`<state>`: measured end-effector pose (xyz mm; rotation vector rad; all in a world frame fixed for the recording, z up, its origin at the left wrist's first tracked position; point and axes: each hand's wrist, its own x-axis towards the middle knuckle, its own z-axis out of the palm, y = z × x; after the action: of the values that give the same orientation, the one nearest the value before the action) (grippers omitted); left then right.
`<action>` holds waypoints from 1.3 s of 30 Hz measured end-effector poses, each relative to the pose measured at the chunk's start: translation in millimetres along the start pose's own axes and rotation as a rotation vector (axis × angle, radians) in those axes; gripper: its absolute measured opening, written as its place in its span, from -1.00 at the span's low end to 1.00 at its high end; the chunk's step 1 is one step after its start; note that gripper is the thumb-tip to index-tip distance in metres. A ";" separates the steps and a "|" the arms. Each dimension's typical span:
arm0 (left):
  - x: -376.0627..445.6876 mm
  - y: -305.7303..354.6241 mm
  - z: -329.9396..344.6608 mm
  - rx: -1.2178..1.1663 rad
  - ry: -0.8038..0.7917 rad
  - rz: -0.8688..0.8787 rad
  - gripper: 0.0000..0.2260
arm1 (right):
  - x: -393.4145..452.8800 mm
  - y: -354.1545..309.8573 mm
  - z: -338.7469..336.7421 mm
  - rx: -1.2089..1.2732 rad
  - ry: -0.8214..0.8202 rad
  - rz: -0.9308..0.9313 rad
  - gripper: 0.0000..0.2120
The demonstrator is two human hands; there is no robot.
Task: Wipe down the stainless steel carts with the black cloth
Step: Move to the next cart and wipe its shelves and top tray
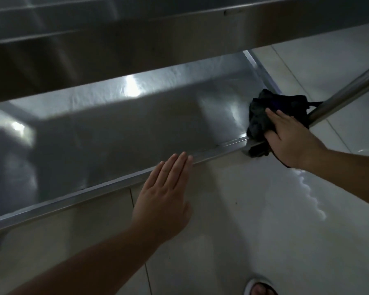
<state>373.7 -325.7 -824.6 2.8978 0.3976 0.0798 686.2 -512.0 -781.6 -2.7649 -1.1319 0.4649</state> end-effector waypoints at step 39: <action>-0.5 2.0 -7.7 0.027 -0.162 -0.020 -0.05 | 80.8 -159.3 23.6 -0.021 -0.047 -0.443 -0.37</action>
<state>373.0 -326.2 -816.6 2.8986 0.4008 -0.1639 627.1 -341.9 -787.6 -2.4183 -1.7050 0.4625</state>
